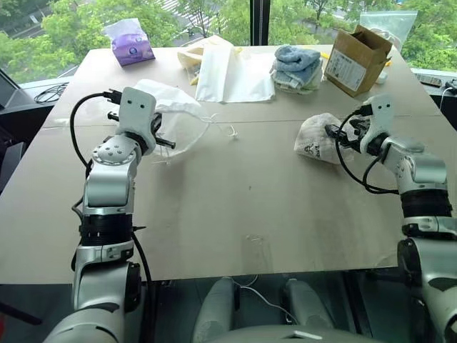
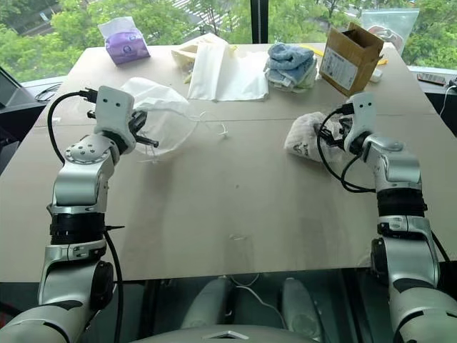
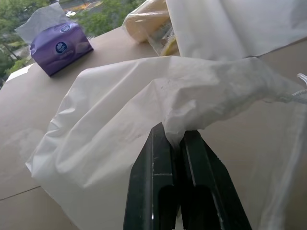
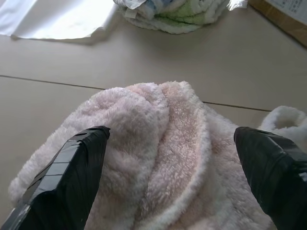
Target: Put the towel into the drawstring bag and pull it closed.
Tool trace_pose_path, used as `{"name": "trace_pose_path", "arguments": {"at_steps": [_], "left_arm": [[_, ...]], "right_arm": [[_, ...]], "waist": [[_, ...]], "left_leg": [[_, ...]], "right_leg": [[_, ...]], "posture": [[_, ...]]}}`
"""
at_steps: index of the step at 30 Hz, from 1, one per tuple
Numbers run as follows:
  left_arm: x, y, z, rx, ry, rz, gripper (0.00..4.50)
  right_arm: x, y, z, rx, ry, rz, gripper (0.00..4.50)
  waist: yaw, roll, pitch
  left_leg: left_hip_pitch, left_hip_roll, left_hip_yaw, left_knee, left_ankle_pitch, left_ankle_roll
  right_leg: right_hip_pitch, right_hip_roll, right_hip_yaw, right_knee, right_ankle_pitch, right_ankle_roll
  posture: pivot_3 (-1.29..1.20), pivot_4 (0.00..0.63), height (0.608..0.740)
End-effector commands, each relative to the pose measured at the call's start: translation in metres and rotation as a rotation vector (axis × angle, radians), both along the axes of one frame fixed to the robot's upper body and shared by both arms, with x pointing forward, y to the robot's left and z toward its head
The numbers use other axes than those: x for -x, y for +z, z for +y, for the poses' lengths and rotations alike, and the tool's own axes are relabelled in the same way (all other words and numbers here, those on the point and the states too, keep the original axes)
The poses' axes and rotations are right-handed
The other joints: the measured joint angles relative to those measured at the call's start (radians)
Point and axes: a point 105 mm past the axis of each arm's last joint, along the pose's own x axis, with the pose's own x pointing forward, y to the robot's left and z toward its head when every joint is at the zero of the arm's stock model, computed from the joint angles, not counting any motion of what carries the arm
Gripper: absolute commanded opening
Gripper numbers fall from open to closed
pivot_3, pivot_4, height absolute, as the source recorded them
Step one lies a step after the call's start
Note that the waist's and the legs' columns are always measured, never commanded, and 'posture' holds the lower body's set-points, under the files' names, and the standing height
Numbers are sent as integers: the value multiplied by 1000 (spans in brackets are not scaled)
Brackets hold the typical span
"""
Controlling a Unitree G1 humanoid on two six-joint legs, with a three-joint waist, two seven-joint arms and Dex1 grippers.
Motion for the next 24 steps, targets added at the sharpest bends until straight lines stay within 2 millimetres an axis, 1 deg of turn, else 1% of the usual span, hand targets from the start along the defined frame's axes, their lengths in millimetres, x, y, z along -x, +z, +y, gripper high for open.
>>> {"name": "trace_pose_path", "arguments": {"at_steps": [1, 3, 4, 7, 11, 12, 13, 16, 18, 19, 21, 24], "left_arm": [[4, 13, 4, -9, 8, -51, 59], [5, 12, 5, -6, 15, -53, 59], [5, 12, 5, -4, 17, -53, 59], [6, 11, 6, 0, 24, -54, 59], [7, 11, 9, -3, 34, -55, 59], [7, 11, 9, -4, 36, -55, 59], [7, 11, 9, -4, 36, -56, 59], [6, 11, 8, -3, 33, -57, 59], [5, 11, 6, -4, 29, -56, 59], [5, 11, 6, -4, 28, -56, 59], [5, 11, 5, -5, 25, -55, 59], [4, 12, 4, -5, 18, -55, 59]], "right_arm": [[-7, 5, 3, -99, -34, 27, 4500], [-9, -2, 6, -82, -45, 58, 4500], [-10, -4, 10, -134, -44, 87, 4500], [-9, -2, 18, -219, -21, 119, 4500], [-6, 0, 24, -207, 39, 121, 4500], [-4, -1, 26, -186, 55, 123, 4500], [-2, -5, 27, -123, 73, 118, 4500], [5, -26, 29, 128, 132, 113, 4500], [8, -38, 26, 230, 142, 124, 4500], [9, -41, 25, 259, 142, 126, 4500], [11, -54, 17, 330, 129, 161, 4500], [13, -66, 9, 353, 105, 221, 4500]], "waist": [[0, 0, 0], [0, 0, 0], [0, 0, 0], [0, 0, 0], [-1, 0, 0], [-2, 0, 0], [-3, 0, 0], [-5, 0, 0], [-8, 0, 0], [-10, 0, 0], [-12, -1, -1], [-10, -2, -2]], "left_leg": [[0, 0, 0, 0, 0, 0], [0, 0, 0, 0, 0, 0], [0, 0, 0, 0, 0, 0], [0, 0, 1, 0, 0, 0], [0, 0, 1, 0, 0, 0], [0, 0, 1, 0, 0, 0], [0, 0, 2, 0, 0, 0], [0, -1, 3, 1, 0, 0], [0, -1, 3, 1, 0, 0], [0, -1, 3, 2, 0, 0], [0, 0, 3, 3, 0, 0], [0, 0, 2, 5, 0, 0]], "right_leg": [[0, 0, 0, 0, 0, 0], [0, 0, 0, 0, 0, 0], [-1, 0, 0, 0, 0, 0], [-1, 0, 1, 1, 0, 0], [-2, 0, 1, 4, 0, 0], [-3, 0, 2, 5, 0, 0], [-3, 0, 2, 6, 0, 0], [-5, 0, 3, 10, 0, 0], [-5, 0, 3, 10, 0, 0], [-5, 0, 3, 10, 0, 0], [-5, 0, 3, 11, 0, 0], [-4, 0, 2, 11, 0, 0]], "posture": [[0, 150, 740], [0, 150, 740], [0, 150, 740], [0, 150, 740], [0, 150, 740], [0, 150, 740], [0, 150, 740], [0, 150, 740], [0, 150, 740], [0, 150, 740], [0, 150, 740], [0, 150, 740]]}}
